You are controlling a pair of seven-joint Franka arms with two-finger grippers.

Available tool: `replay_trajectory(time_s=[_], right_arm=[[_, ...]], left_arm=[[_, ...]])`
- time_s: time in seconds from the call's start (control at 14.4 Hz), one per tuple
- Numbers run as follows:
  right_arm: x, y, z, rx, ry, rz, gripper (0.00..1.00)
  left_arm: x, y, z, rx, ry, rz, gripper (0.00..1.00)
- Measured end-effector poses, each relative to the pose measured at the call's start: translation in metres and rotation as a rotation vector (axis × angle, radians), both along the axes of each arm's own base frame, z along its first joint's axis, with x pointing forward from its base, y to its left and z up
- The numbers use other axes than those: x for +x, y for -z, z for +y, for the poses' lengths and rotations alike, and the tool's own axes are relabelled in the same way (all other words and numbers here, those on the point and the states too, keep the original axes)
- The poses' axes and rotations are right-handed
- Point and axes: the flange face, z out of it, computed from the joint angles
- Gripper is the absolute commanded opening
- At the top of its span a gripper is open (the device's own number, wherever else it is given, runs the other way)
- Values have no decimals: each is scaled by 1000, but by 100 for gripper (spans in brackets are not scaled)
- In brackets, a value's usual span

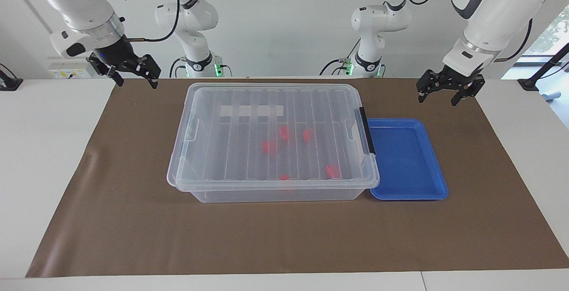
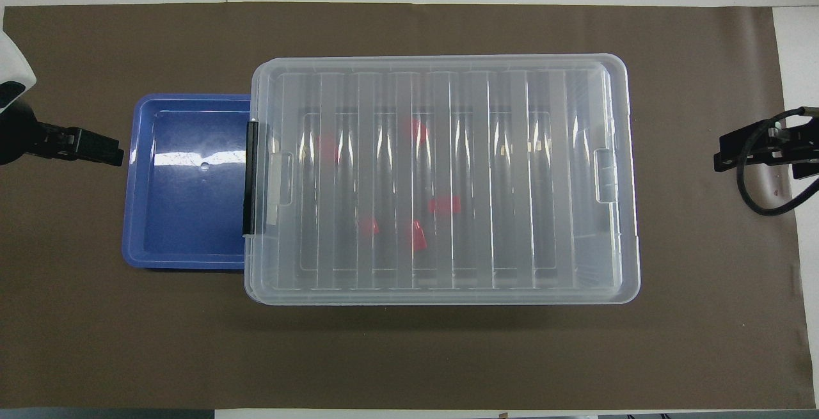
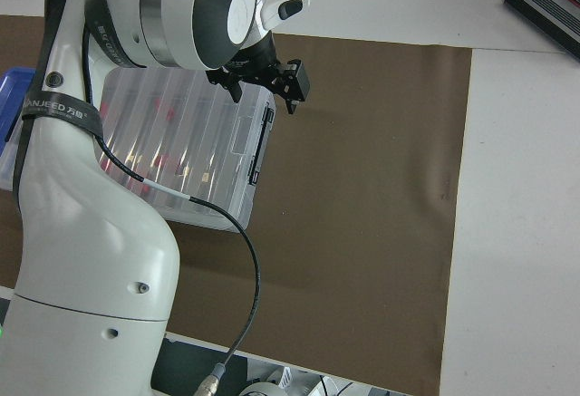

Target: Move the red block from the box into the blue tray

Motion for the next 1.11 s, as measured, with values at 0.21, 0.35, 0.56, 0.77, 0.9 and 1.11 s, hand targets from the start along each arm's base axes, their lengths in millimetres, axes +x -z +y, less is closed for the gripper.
replay_trajectory(time_s=[0.21, 0.35, 0.56, 0.77, 0.9, 1.11], right_arm=[[0, 0, 0, 0, 0, 0, 100], [0, 0, 0, 0, 0, -4, 100], [4, -2, 0, 0, 0, -35, 100], [7, -3, 1, -1, -1, -57, 100], [13, -1, 3, 0, 11, -97, 100], [23, 22, 31, 4, 16, -143, 100]], left_arm=[[0, 0, 0, 0, 0, 0, 100], [0, 0, 0, 0, 0, 0, 100], [0, 0, 0, 0, 0, 0, 100], [0, 0, 0, 0, 0, 0, 100], [0, 0, 0, 0, 0, 0, 100], [0, 0, 0, 0, 0, 0, 100]])
